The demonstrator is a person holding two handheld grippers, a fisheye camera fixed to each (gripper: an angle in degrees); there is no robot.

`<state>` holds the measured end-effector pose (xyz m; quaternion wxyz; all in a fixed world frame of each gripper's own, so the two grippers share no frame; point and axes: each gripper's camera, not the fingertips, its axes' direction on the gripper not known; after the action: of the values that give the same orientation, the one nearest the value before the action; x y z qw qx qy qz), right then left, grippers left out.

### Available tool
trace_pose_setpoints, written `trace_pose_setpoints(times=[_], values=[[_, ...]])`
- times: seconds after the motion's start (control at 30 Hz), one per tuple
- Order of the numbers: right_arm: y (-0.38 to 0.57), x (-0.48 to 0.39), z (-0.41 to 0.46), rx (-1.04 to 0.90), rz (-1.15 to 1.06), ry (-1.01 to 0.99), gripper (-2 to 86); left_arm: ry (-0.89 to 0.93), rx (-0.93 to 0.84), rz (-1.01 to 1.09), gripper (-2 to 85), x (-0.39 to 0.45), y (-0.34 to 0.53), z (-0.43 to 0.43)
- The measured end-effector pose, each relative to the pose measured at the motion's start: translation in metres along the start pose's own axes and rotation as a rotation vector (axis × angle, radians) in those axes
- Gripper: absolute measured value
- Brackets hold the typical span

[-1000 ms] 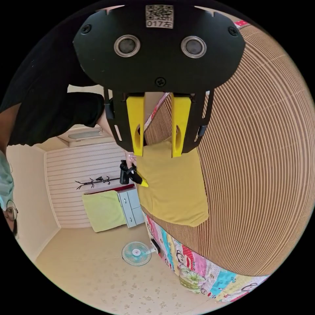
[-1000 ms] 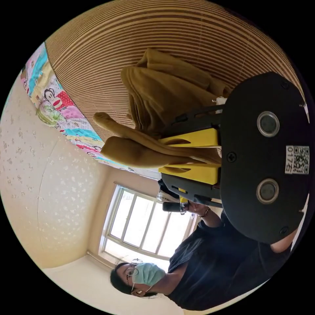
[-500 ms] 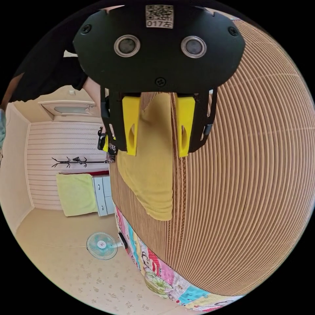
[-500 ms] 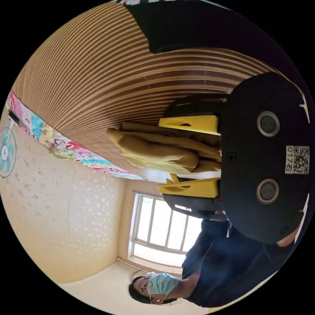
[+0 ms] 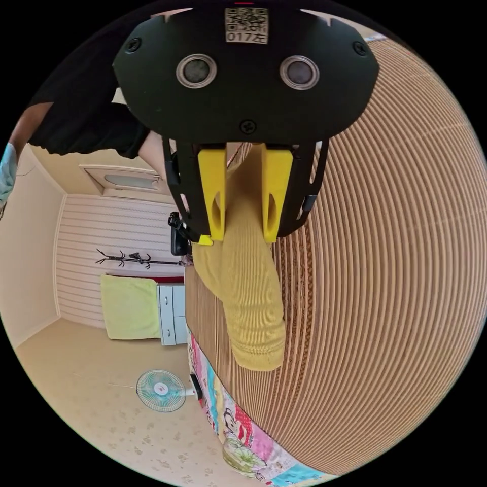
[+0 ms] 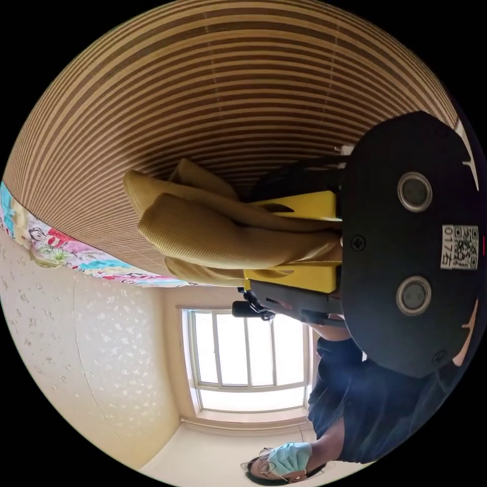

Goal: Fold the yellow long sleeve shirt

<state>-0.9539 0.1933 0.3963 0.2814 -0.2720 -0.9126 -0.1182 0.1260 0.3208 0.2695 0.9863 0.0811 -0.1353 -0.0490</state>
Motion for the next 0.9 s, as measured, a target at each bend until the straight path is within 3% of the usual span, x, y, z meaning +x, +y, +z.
trace_pose_setpoints(times=[0.13, 0.37, 0.57, 0.63, 0.73, 0.9], values=[[0.029, -0.048, 0.054, -0.059, -0.004, -0.027, 12.7, -0.087, 0.154, -0.035, 10.1, 0.007, 0.077, -0.090], [0.064, -0.168, 0.234, -0.126, -0.011, -0.251, 12.5, -0.226, 0.355, -0.072, 10.0, -0.004, 0.180, -0.291], [0.058, -0.264, 0.409, -0.054, -0.012, -0.346, 13.0, -0.512, 0.511, -0.086, 11.2, -0.027, 0.219, -0.450], [0.055, -0.271, 0.465, -0.057, 0.017, -0.323, 13.0, -0.639, 0.593, -0.126, 11.3, -0.037, 0.234, -0.487], [0.053, -0.262, 0.535, -0.121, 0.096, -0.077, 12.9, -0.732, 0.611, -0.143, 11.7, -0.037, 0.250, -0.493], [0.064, -0.279, 0.517, -0.199, -0.008, 0.118, 12.1, -0.639, 0.492, -0.081, 11.8, -0.042, 0.264, -0.446]])
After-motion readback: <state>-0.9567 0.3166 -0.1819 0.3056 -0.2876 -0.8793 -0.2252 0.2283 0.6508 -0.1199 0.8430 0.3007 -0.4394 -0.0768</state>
